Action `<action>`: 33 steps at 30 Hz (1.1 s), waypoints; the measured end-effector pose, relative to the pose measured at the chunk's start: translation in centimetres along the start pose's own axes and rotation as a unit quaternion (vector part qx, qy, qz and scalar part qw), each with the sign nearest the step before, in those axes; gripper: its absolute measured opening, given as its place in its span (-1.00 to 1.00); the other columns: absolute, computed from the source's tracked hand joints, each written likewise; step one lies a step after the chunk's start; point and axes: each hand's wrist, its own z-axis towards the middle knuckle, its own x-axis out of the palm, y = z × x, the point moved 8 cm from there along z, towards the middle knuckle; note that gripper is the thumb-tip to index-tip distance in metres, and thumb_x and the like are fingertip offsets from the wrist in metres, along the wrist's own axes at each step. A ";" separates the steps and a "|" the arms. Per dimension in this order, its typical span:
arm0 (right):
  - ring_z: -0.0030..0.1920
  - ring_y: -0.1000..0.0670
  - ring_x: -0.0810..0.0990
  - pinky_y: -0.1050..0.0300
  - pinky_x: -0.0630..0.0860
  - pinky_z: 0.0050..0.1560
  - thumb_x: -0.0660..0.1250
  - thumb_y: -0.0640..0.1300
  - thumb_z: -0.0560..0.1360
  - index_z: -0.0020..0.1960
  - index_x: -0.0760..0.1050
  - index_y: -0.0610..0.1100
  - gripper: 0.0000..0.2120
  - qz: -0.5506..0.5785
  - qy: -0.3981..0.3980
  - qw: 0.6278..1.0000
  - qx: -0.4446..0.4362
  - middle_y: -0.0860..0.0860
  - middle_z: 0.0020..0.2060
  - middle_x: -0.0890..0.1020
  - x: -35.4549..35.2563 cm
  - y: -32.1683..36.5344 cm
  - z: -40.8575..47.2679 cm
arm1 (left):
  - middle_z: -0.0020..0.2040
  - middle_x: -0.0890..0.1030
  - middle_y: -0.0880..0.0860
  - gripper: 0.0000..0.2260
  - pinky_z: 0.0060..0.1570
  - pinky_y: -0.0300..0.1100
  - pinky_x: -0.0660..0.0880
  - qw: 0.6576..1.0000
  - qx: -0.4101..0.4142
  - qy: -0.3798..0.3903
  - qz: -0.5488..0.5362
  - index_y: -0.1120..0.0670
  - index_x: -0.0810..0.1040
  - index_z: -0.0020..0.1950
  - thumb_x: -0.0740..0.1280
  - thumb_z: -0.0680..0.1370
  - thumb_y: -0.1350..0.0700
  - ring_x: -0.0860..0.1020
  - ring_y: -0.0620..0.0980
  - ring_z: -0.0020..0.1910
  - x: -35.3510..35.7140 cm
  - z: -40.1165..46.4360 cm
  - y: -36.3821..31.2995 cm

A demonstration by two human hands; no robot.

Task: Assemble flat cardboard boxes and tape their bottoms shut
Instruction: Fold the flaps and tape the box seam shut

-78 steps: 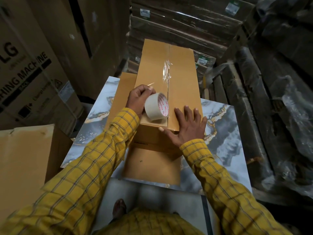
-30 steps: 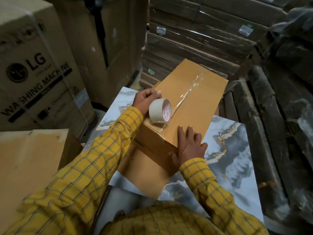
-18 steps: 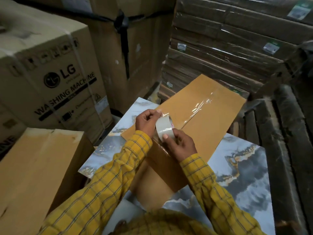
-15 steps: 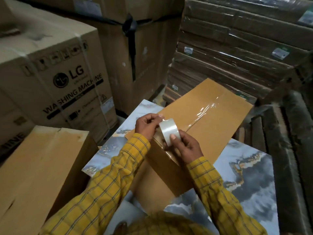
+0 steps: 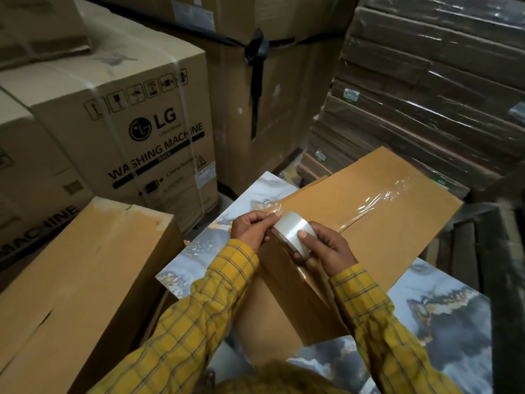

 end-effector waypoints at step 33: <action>-0.35 -0.05 0.65 0.14 0.54 -0.34 0.40 -0.11 0.57 -0.10 0.47 -0.18 -0.82 -0.177 -0.080 0.980 -0.040 -0.07 -0.32 0.63 1.6 2.2 1.1 | -0.29 0.64 0.07 -0.89 -0.43 -0.31 0.47 0.991 0.078 -0.084 0.068 0.18 0.71 -0.13 0.48 0.51 0.14 0.53 -0.07 -0.35 -2.2 2.0 -1.0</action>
